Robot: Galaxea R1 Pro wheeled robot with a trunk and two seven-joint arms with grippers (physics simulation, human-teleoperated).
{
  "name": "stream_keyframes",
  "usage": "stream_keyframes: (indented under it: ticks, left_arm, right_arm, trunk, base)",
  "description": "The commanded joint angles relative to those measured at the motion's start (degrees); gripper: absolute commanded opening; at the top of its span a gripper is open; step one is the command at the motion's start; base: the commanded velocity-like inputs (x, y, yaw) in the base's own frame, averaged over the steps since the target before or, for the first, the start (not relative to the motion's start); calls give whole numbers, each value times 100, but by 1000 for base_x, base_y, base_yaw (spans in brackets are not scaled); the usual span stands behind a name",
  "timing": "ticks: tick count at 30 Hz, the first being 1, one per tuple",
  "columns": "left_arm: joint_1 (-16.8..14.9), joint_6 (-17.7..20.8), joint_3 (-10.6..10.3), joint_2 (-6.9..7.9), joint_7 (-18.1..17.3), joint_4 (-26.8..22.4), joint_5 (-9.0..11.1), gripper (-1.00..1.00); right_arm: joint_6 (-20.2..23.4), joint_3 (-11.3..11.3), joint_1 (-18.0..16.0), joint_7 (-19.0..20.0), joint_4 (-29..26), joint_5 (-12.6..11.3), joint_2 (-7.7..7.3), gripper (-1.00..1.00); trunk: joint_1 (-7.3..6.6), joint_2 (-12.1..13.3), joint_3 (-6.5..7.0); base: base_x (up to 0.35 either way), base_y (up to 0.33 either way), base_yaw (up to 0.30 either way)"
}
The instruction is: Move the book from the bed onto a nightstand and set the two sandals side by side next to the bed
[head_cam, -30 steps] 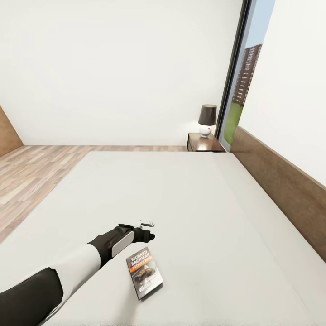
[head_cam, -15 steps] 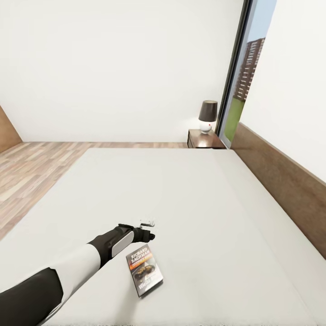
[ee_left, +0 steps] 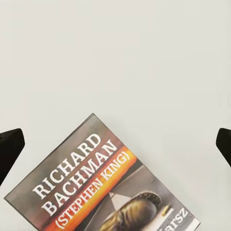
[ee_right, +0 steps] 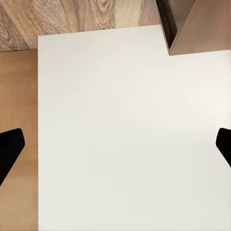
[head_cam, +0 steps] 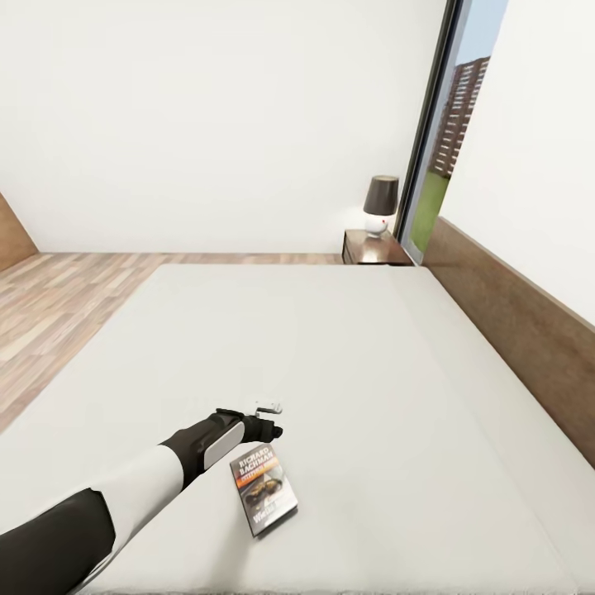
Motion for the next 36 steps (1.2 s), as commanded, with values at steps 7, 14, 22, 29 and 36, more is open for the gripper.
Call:
stream_keyframes:
  ticks: [7,14,22,29,36]
  left_arm:
    - [-6,8,-37,3,44,-9,58,100]
    - [-6,8,-37,12,37,-11,58,100]
    - [-6,8,-37,19,29,-17,58,100]
    - [-6,8,-37,21,24,-18,58,100]
    - [-6,8,-37,21,26,-18,58,100]
  right_arm:
    - [7,-44,-2,-23,9,63,-2,100]
    - [7,-39,-3,-23,9,64,11,100]
    - [9,150,-5,-30,9,61,31,100]
    - [291,276,-8,-38,5,61,40,100]
    - [418,302,-5,-40,2,61,42,100]
  trunk:
    - [0,-2,-69]
    - [0,-2,-135]
    - [0,-2,-210]
    - [0,-2,-275]
    - [0,-2,-341]
  base:
    - [60,0,0]
    - [78,0,0]
    - [20,0,0]
    - [-15,0,0]
    - [-10,0,0]
